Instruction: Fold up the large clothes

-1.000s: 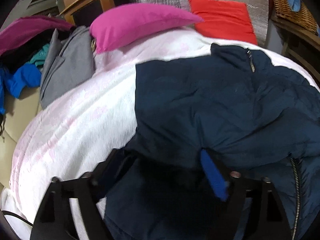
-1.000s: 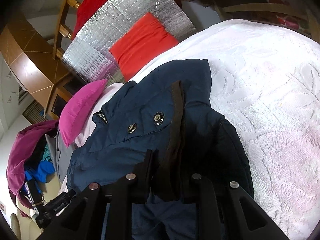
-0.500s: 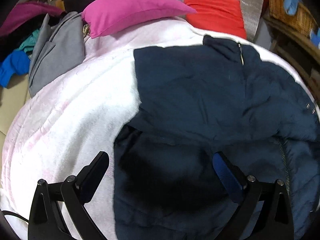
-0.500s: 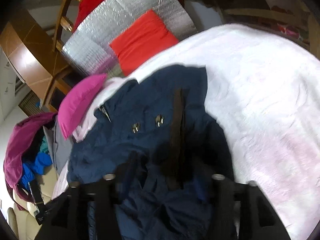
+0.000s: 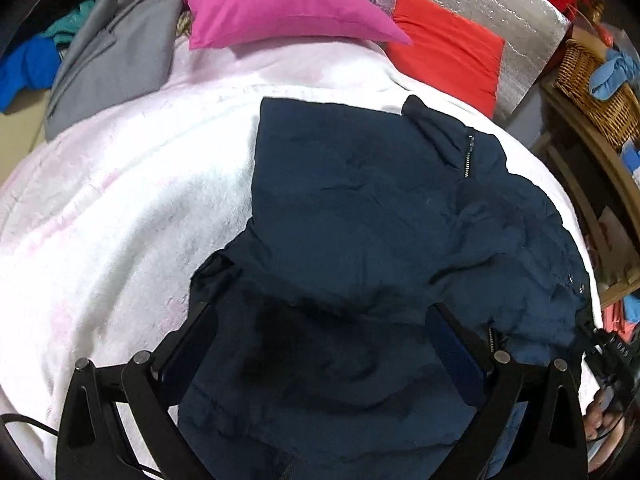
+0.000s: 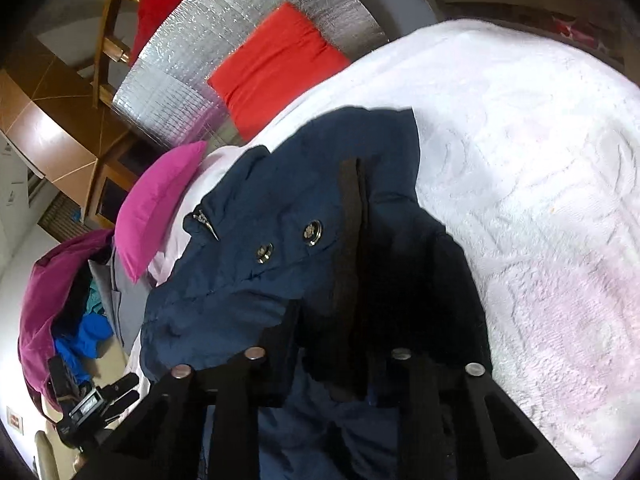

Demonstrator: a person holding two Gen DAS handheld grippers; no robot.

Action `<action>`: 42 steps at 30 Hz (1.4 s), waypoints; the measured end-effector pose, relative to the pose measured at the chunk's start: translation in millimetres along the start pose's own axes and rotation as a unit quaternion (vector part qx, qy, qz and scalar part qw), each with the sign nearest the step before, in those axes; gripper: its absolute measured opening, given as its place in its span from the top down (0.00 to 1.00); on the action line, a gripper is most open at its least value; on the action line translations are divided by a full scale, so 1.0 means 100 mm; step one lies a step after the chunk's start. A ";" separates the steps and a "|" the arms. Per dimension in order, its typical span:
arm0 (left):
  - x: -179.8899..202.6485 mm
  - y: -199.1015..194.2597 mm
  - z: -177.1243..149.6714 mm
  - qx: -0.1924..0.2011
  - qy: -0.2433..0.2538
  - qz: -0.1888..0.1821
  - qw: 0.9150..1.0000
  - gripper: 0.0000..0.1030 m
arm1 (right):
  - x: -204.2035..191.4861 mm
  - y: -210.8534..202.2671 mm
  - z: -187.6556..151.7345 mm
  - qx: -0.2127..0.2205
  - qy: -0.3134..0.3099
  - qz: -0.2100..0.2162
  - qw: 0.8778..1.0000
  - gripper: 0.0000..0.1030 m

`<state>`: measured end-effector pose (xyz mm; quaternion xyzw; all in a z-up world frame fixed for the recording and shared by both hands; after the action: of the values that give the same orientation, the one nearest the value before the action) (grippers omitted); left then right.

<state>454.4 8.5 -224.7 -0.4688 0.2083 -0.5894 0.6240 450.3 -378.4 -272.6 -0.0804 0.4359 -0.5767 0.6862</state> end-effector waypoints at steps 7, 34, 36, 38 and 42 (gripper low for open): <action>0.17 -0.29 0.25 0.035 -0.041 0.076 0.996 0.01 | -0.25 -0.34 0.40 0.052 -0.063 -0.012 0.997 0.81; 0.19 0.67 0.49 0.011 -0.008 0.110 0.994 0.00 | -0.14 0.33 0.60 -0.034 -0.067 -0.029 0.997 0.80; 0.15 0.66 0.53 0.011 -0.024 0.106 0.994 0.00 | -0.20 0.26 0.66 -0.020 -0.072 -0.024 0.997 0.82; 0.11 0.66 0.56 0.011 -0.032 0.103 0.994 0.00 | -0.27 0.23 0.72 -0.017 -0.074 -0.016 0.997 0.83; 0.08 0.66 0.60 0.011 -0.038 0.100 0.994 0.00 | -0.20 0.31 0.67 -0.055 -0.035 0.009 0.998 0.75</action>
<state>540.8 12.4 -248.8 -0.4606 0.2239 -0.5083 0.6924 519.5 -377.3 -240.8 -0.1342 0.4429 -0.5427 0.7009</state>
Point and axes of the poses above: each gripper's, at about its wrist camera, not at the fingertips, and y roughly the way its jaws point, x to its right, z to its top, the point moved 5 cm from there along y, roughly the way its jaws point, and after that the axes turned 10 degrees about -y, right-handed, at the moved point
